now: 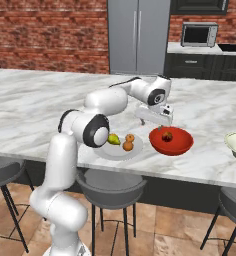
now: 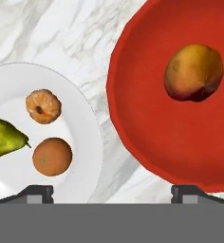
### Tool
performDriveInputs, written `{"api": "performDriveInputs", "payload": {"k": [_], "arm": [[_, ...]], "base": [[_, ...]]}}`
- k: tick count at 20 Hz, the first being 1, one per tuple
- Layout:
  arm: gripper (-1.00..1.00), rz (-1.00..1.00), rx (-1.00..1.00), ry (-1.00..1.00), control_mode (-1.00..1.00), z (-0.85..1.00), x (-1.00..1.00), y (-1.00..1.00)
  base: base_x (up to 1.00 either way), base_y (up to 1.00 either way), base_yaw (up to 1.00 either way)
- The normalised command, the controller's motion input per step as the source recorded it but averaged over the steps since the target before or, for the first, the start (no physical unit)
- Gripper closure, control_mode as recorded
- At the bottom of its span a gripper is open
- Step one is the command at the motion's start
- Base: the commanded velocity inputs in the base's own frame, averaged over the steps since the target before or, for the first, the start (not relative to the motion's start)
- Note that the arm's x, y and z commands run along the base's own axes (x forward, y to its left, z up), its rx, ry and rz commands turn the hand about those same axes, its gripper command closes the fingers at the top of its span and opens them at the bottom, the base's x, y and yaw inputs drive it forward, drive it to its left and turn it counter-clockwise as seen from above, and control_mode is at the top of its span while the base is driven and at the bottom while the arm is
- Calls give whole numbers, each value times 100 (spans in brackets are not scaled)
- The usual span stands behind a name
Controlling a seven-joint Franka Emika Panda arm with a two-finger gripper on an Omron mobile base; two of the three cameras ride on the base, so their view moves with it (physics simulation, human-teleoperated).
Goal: Take the fruits from the plate on the dining counter and place two fruits in each bowl.
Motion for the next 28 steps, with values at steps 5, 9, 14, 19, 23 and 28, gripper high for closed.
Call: {"api": "performDriveInputs", "payload": {"k": [5,9,14,19,23,28], "arm": [[-100,-12,-10,0,-100,-17,-29,69],[-100,-17,-3,2,-100,-35,-28,52],[-100,-12,-1,0,-100,-34,-9,48],[-100,-3,-4,-1,-100,-38,14,19],[-100,0,-9,-4,-100,-37,4,2],[-100,0,-1,0,-100,-30,25,-1]], "base": [[0,0,0],[0,0,0],[0,0,0],[0,0,0],[0,0,0],[0,0,0]]}}
